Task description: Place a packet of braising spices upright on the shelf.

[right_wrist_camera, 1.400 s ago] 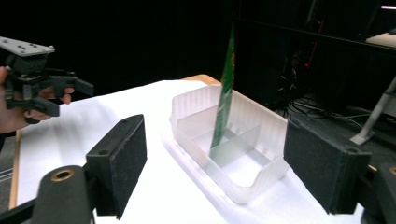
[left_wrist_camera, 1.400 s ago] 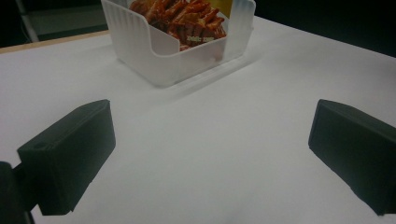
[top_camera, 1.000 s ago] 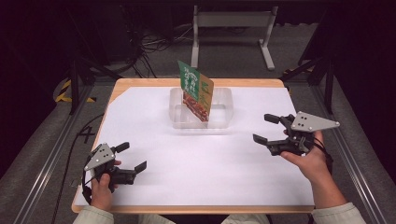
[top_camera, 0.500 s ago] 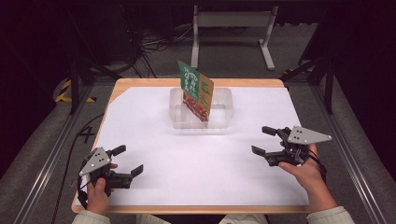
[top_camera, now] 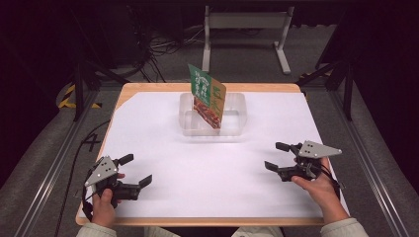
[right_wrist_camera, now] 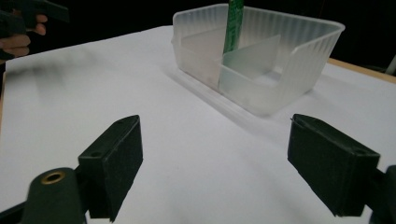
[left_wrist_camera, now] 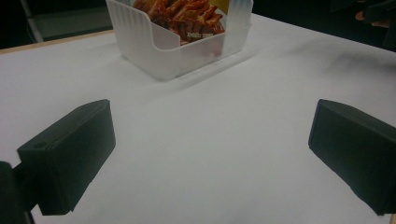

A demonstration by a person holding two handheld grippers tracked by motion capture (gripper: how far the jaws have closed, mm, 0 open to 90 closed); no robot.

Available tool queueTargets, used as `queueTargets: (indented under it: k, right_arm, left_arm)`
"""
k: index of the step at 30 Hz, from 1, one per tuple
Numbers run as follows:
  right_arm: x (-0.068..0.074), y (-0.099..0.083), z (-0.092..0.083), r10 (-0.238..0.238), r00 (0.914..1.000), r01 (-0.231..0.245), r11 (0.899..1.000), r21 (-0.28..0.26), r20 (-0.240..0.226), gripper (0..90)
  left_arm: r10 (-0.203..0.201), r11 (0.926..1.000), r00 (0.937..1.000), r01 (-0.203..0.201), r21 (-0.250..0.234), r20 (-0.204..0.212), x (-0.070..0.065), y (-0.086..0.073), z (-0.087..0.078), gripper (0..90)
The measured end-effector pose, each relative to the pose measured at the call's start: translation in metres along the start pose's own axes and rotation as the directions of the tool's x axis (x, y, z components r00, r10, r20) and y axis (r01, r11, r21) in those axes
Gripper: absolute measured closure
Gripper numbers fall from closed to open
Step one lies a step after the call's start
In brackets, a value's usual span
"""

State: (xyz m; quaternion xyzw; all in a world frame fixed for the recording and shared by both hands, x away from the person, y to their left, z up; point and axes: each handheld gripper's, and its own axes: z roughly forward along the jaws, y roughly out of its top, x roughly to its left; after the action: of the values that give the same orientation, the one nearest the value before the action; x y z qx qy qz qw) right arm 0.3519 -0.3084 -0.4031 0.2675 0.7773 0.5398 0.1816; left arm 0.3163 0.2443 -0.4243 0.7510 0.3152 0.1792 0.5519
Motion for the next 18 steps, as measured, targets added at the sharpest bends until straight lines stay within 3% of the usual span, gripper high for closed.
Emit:
queueTargets:
  k: [7, 8, 10, 11, 13, 14, 15, 16, 18]
  right_arm:
    - [-0.003, -0.012, 0.004, 0.057, 0.9981, -0.059, 0.995, 0.082, 0.023, 19.7]
    - [-0.003, -0.014, 0.006, 0.071, 0.9966, -0.076, 0.989, 0.129, 0.041, 20.3]
    - [-0.003, -0.016, 0.007, 0.075, 0.996, -0.081, 0.985, 0.15, 0.048, 20.3]
    - [-0.004, -0.019, 0.011, 0.074, 0.9937, -0.09, 0.974, 0.209, 0.084, 20.1]
    - [-0.005, -0.022, 0.013, 0.074, 0.9926, -0.096, 0.964, 0.249, 0.096, 20.1]
    - [-0.005, -0.022, 0.013, 0.074, 0.9926, -0.096, 0.964, 0.249, 0.096, 20.1]
    - [-0.006, -0.025, 0.015, 0.073, 0.9914, -0.102, 0.953, 0.287, 0.108, 20.0]
    - [-0.006, -0.025, 0.015, 0.073, 0.9914, -0.102, 0.953, 0.287, 0.108, 20.0]
    - [-0.006, -0.027, 0.017, 0.064, 0.9911, -0.098, 0.944, 0.316, 0.117, 19.7]
  left_arm:
    - [0.002, 1.0, 1.0, -0.002, 0.009, 0.004, 0.001, -0.001, 0.002, 1.3]
    - [-0.002, 0.9999, 1.0, 0.002, 0.011, 0.007, 0.001, -0.001, 0.002, 1.3]
    - [0.003, 0.9999, 1.0, -0.003, 0.014, 0.007, 0.001, -0.001, 0.002, 1.3]
    - [0.004, 0.9999, 1.0, -0.004, 0.016, 0.006, 0.002, -0.002, 0.003, 1.3]
    - [0.003, 0.9998, 1.0, -0.003, 0.021, 0.008, 0.002, -0.003, 0.004, 1.3]
    - [0.007, 0.9996, 0.9999, -0.008, 0.027, 0.007, 0.003, -0.003, 0.004, 1.3]
    - [0.004, 0.9997, 1.0, -0.004, 0.024, 0.008, 0.004, -0.004, 0.004, 1.3]
    - [0.0, 0.9997, 1.0, 0.0, 0.025, 0.01, 0.004, -0.004, 0.004, 1.3]
    - [0.005, 0.9996, 0.9998, -0.005, 0.029, 0.017, 0.005, -0.004, 0.004, 1.3]
